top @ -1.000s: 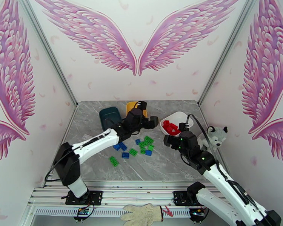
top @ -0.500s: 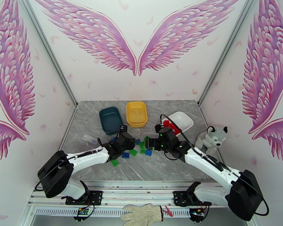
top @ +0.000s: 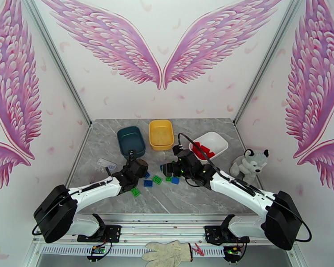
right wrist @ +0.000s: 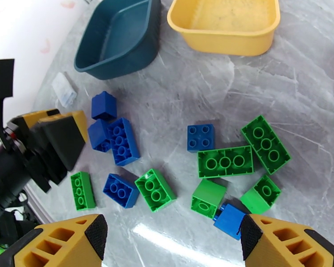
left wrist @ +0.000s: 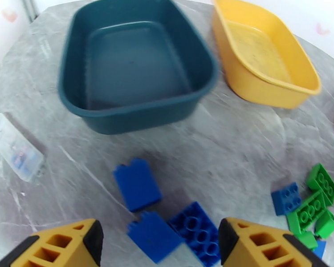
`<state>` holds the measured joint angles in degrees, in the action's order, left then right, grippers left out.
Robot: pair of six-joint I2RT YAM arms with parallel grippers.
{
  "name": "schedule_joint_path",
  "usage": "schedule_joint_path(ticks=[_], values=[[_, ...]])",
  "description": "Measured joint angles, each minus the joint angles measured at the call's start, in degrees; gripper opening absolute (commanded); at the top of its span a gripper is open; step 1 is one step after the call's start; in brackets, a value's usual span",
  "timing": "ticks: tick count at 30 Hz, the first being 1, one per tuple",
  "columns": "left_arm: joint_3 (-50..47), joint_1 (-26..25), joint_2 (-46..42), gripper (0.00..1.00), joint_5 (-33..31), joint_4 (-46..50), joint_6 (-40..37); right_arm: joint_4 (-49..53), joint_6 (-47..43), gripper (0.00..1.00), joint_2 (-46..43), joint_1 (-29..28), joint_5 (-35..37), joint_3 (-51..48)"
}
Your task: Sort the legos into containers by color
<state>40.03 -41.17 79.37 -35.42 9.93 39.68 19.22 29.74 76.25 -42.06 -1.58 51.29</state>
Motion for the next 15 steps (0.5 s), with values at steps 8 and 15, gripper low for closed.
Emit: schedule_joint_path(ticks=[8,15], values=[[0.02,5.49,5.81,0.68,2.40,-1.73,-0.28,-0.63,0.02,0.88,1.44,-0.07,-1.22,-0.07],[0.79,6.21,9.97,0.68,4.79,-3.43,-1.11,-0.66,-0.02,0.89,1.44,-0.11,-1.20,-0.33]])
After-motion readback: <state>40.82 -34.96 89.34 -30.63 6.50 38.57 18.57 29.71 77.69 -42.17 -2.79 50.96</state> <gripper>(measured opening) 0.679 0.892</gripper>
